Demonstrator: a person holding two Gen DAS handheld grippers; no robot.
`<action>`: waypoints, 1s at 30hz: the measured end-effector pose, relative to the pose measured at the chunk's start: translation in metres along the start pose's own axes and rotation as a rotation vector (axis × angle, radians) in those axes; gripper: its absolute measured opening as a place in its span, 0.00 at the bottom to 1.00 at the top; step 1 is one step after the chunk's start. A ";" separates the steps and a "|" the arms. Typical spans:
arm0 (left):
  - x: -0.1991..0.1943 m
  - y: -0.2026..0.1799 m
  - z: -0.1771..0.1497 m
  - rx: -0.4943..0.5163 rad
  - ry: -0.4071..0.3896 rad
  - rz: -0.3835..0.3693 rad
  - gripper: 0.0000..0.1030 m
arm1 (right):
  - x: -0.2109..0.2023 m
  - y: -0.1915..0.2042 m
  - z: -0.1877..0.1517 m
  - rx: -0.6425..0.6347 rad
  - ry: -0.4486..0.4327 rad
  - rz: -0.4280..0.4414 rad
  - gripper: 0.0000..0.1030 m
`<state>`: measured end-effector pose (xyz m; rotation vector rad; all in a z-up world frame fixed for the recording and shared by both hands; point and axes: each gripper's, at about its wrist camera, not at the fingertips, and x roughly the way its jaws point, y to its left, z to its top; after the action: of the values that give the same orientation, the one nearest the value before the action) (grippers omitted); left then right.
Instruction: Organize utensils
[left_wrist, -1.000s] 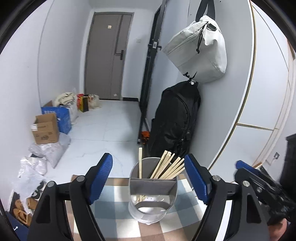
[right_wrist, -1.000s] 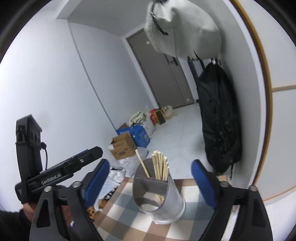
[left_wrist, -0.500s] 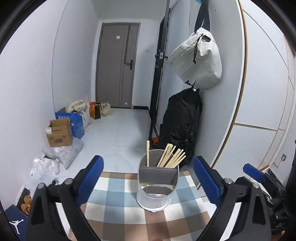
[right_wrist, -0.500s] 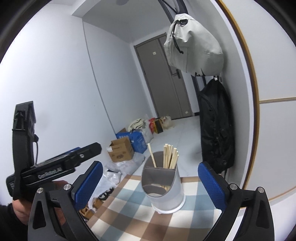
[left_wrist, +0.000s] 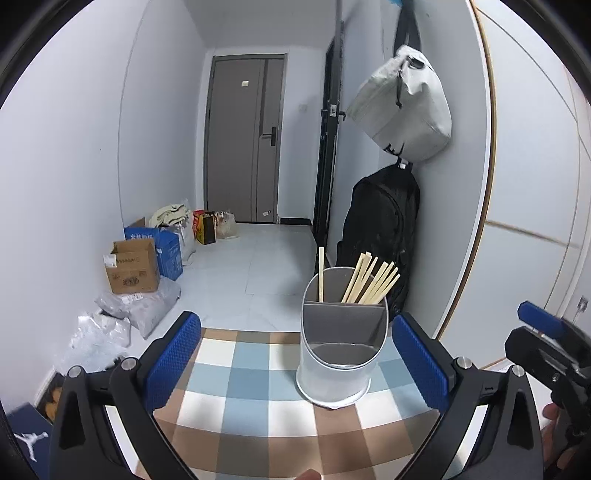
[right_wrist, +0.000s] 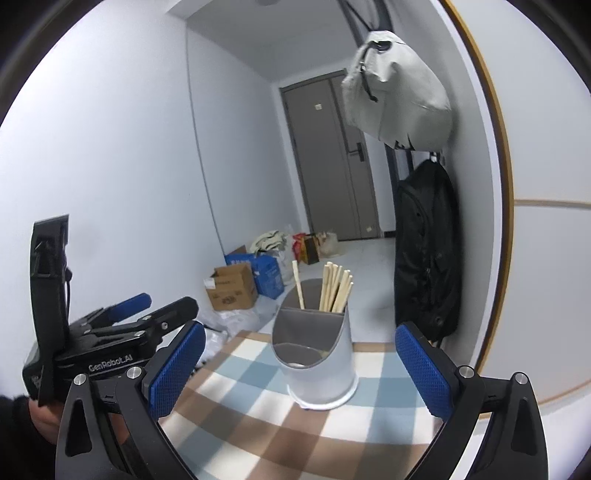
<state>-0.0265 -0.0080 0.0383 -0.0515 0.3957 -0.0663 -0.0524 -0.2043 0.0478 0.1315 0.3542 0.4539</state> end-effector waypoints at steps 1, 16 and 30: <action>-0.001 -0.002 0.001 0.013 -0.010 0.005 0.98 | 0.001 -0.001 0.000 0.014 -0.001 0.006 1.00; -0.006 -0.002 0.001 0.004 -0.009 0.009 0.98 | 0.001 -0.006 -0.002 0.061 -0.033 -0.012 1.00; -0.003 -0.005 -0.005 0.010 0.003 0.026 0.98 | -0.003 -0.008 -0.003 0.061 -0.031 -0.033 1.00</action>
<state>-0.0320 -0.0124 0.0350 -0.0361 0.3992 -0.0425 -0.0527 -0.2122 0.0438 0.1911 0.3397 0.4082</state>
